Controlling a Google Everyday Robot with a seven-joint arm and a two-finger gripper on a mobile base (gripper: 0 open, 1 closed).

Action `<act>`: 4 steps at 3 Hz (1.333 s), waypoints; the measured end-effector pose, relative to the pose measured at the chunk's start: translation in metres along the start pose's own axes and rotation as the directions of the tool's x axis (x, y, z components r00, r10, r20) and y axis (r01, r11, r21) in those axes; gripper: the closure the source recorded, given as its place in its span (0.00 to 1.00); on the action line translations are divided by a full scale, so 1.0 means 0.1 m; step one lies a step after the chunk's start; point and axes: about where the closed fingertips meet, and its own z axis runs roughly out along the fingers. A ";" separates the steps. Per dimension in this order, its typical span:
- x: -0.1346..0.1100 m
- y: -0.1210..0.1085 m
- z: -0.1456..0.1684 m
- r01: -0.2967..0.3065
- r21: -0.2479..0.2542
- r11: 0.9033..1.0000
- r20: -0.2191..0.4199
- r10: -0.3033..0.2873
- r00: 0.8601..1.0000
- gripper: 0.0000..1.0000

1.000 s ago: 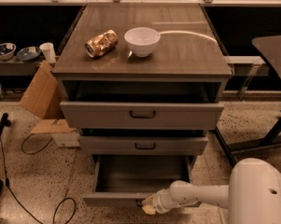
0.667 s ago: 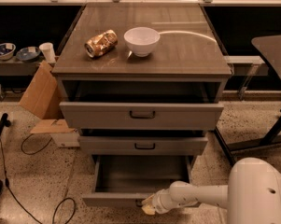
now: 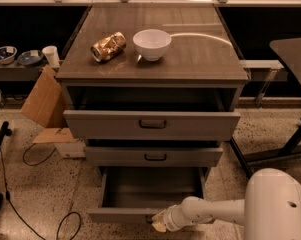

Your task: Open bottom drawer

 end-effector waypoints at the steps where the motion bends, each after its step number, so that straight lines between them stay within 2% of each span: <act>1: -0.02 0.02 -0.01 0.004 0.002 1.000 0.000 -0.004 1.000 0.85; 2: -0.03 0.03 0.00 0.004 0.002 1.000 0.000 -0.004 1.000 0.80; 3: -0.02 0.03 -0.03 0.022 0.015 1.000 0.004 -0.023 1.000 0.62; 4: -0.04 0.03 -0.05 0.039 0.026 0.999 0.009 -0.039 0.999 0.39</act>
Offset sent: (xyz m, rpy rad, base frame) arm -0.1319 -0.0923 -0.0019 -0.0338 -0.3943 0.0791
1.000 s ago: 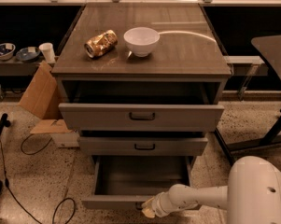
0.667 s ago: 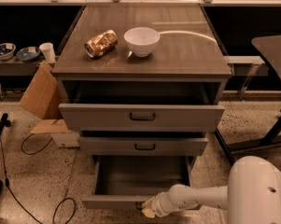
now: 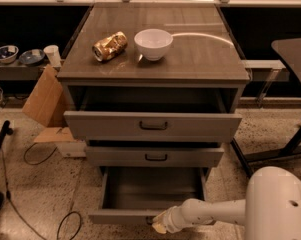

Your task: Open bottom drawer

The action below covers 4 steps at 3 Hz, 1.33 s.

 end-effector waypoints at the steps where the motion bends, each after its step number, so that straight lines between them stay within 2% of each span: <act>1: -0.02 0.00 -0.03 0.019 0.012 1.000 0.007 -0.019 1.000 0.37; 2: 0.19 0.13 -0.17 0.088 0.062 0.994 0.037 -0.090 0.995 0.35; 3: 0.30 0.20 -0.24 0.124 0.087 0.988 0.051 -0.129 0.990 0.35; 4: 0.51 0.33 -0.51 0.201 0.163 0.966 0.070 -0.215 0.974 0.34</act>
Offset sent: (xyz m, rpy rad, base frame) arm -0.1158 -0.0797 0.0293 -0.0238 -0.4630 0.1164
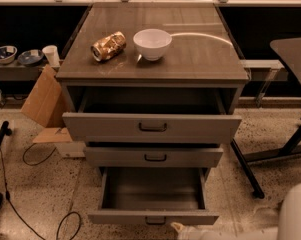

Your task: Open bottom drawer

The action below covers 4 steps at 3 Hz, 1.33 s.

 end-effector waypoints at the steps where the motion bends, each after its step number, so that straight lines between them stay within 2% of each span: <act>1: 0.11 0.15 -0.36 0.089 0.084 0.992 0.032 -0.092 0.995 0.34; 2: 0.09 0.18 -0.70 0.144 0.152 0.978 0.034 -0.151 0.988 0.34; 3: -0.07 0.10 -0.95 0.175 0.197 0.965 0.026 -0.183 0.983 0.32; 4: -0.25 -0.05 -1.09 0.190 0.204 0.960 0.003 -0.194 0.981 0.33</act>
Offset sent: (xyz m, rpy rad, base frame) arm -0.0534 -0.0511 0.0934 -0.0975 -0.3165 0.0131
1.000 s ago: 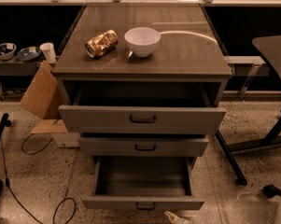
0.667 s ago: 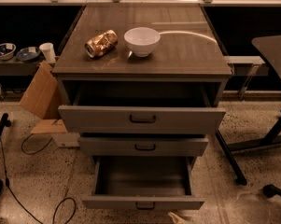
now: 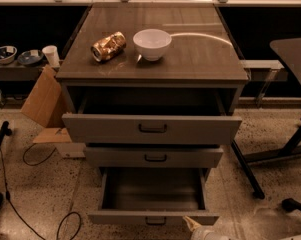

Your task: Open bottom drawer

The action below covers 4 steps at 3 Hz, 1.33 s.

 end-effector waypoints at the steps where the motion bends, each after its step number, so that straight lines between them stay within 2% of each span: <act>1: -0.09 -0.16 0.00 0.011 -0.026 1.000 -0.021 -0.012 1.000 0.22; 2: -0.09 -0.23 0.05 0.008 -0.064 0.998 -0.037 -0.010 0.999 0.22; 3: -0.05 -0.25 0.10 -0.005 -0.088 0.996 -0.039 0.002 0.999 0.15; 4: -0.04 -0.26 0.10 -0.007 -0.091 0.996 -0.040 0.003 0.999 0.00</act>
Offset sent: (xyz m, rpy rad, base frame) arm 0.0390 -0.0136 0.0078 -0.0328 0.1061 0.0605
